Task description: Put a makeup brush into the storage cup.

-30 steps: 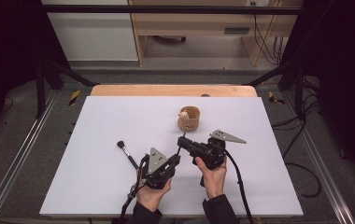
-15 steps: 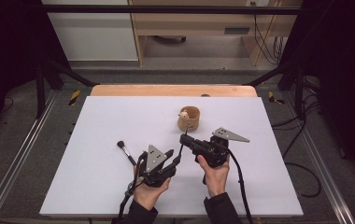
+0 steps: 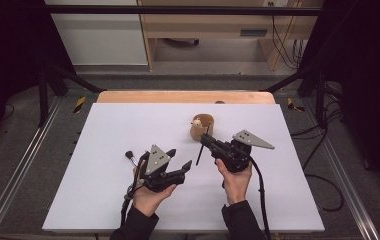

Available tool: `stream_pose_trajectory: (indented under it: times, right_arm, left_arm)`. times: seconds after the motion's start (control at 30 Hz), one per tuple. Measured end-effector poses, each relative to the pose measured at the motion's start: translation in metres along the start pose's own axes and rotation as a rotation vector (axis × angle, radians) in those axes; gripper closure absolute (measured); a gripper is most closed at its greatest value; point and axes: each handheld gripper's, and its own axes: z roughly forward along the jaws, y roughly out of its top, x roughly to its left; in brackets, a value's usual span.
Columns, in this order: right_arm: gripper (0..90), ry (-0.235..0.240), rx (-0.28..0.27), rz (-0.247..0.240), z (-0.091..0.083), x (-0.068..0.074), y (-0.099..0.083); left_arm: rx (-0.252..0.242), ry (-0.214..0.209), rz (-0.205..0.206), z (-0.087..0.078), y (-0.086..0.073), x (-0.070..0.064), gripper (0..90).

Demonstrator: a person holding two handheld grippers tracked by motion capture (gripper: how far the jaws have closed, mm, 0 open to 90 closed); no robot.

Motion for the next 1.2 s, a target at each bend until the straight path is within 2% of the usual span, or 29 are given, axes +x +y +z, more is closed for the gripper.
stream_pose_trajectory:
  times: [0.13,0.37,0.53,0.67,0.8,1.2]
  right_arm:
    - [85.7,-0.028,-0.007,-0.023,0.001,-0.002,0.007]
    - [85.6,-0.089,-0.026,-0.064,0.003,-0.007,0.016]
    - [85.7,-0.116,-0.023,-0.103,0.004,-0.008,0.022]
    - [85.7,-0.124,-0.016,-0.12,0.006,-0.009,0.024]
    - [85.7,-0.132,-0.014,-0.129,0.008,-0.011,0.025]
    - [85.7,-0.156,-0.011,-0.151,0.011,-0.016,0.028]
  left_arm:
    - [-0.005,-0.004,0.029,-0.006,0.004,0.006,32.5]
    - [-0.015,-0.004,0.038,-0.016,0.004,0.023,27.6]
    - [-0.014,-0.018,0.078,-0.023,0.0,0.033,24.1]
    - [-0.012,-0.04,0.069,-0.028,-0.004,0.042,21.8]
    - [0.0,-0.023,0.085,-0.033,-0.01,0.05,19.2]
    - [0.009,0.021,0.077,-0.054,-0.033,0.075,13.5]
